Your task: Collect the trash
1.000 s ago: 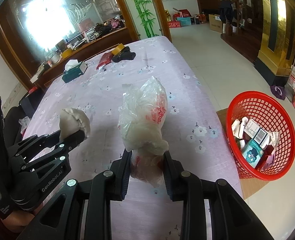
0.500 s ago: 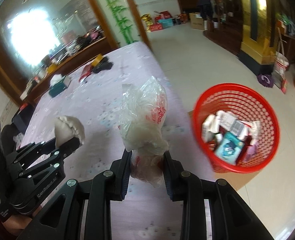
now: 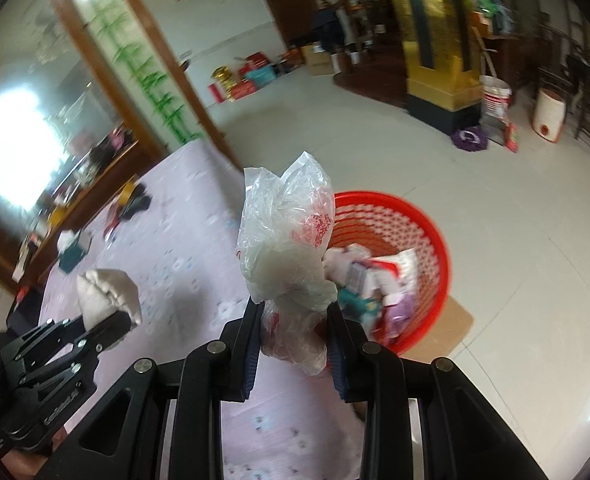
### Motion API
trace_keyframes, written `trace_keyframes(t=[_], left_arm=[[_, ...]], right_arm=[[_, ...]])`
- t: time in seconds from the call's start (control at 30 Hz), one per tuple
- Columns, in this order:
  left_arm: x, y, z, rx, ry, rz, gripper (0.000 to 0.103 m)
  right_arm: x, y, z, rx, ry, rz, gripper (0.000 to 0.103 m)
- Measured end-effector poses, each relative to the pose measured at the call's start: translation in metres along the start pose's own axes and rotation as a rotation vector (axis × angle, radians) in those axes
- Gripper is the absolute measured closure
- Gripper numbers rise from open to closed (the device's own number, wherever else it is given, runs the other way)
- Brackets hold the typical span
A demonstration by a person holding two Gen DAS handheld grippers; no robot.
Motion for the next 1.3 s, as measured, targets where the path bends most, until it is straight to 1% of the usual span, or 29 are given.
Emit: trace_keyframes(t=[0.13,0.2,0.37,0.5,0.53,0.6,0.67,0.7,0.73,0.77,0.8,0.83,0.93,1.0,1.03,1.07,1.1,1.13,1.2,1.23,1.3], left_arm=[[0.014,0.017,0.027,0.001,-0.093,-0.017,0.075],[0.022,0.023,0.036,-0.001,-0.123,-0.023,0.075],[0.048,0.033,0.055,0.016,-0.152,-0.052,0.075],[0.065,0.035,0.067,0.024,-0.166,-0.069,0.075],[0.069,0.036,0.069,0.026,-0.165,-0.068,0.072],[0.075,0.038,0.072,0.032,-0.158,-0.063,0.064],[0.08,0.04,0.068,0.032,-0.139,-0.056,0.043],[0.081,0.041,0.066,0.025,-0.13,-0.049,0.039],[0.081,0.042,0.064,0.017,-0.129,-0.043,0.038],[0.08,0.042,0.063,0.011,-0.133,-0.042,0.038],[0.081,0.043,0.061,0.009,-0.132,-0.045,0.038],[0.079,0.042,0.057,0.008,-0.125,-0.045,0.038],[0.068,0.042,0.048,0.016,-0.094,-0.019,0.038],[0.053,0.039,0.041,0.036,-0.062,0.016,0.032],[0.047,0.039,0.037,0.042,-0.05,0.028,0.024],[0.038,0.038,0.033,0.053,-0.031,0.051,0.02],[0.032,0.038,0.03,0.061,-0.016,0.067,0.019],[0.023,0.036,0.025,0.071,0.001,0.08,0.019],[0.009,0.031,0.019,0.082,0.013,0.092,0.017],[0.003,0.028,0.017,0.088,0.021,0.099,0.016],[-0.013,0.021,0.009,0.102,0.046,0.118,0.011]], right_arm=[[-0.001,0.008,0.019,0.035,-0.009,0.003,0.071],[0.002,0.011,0.028,0.058,-0.009,-0.003,0.071],[0.013,0.017,0.051,0.111,-0.011,-0.025,0.071],[0.022,0.021,0.059,0.123,-0.012,-0.044,0.071],[0.024,0.023,0.06,0.125,-0.009,-0.049,0.071],[0.032,0.024,0.061,0.131,-0.002,-0.066,0.069],[0.04,0.026,0.06,0.137,0.002,-0.076,0.069],[0.045,0.028,0.061,0.139,0.001,-0.085,0.063],[0.048,0.029,0.062,0.141,-0.004,-0.092,0.059],[0.05,0.029,0.063,0.145,-0.006,-0.091,0.049],[0.05,0.031,0.063,0.148,-0.005,-0.086,0.045],[0.049,0.032,0.062,0.149,-0.005,-0.081,0.043],[0.039,0.035,0.063,0.145,-0.036,-0.053,0.043],[0.032,0.035,0.06,0.134,-0.056,-0.04,0.04],[0.024,0.034,0.057,0.113,-0.084,-0.024,0.038],[0.02,0.034,0.055,0.097,-0.104,-0.014,0.033],[0.012,0.032,0.052,0.067,-0.142,0.003,0.029],[0.004,0.028,0.046,0.037,-0.186,0.021,0.027],[-0.01,0.024,0.041,0.001,-0.239,0.047,0.019],[-0.019,0.019,0.035,-0.023,-0.268,0.063,0.017],[-0.033,0.012,0.024,-0.059,-0.315,0.088,0.01]])
Point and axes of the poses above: each gripper's, at about its wrist camera, not at the fingertips, and x roughly the way its jaws point, z to its right, y to its top, the point moved 6 cm from there along x, roughly the way its jaws point, and after that the axes turned 6 degrees about z, right-handed, at the moved point
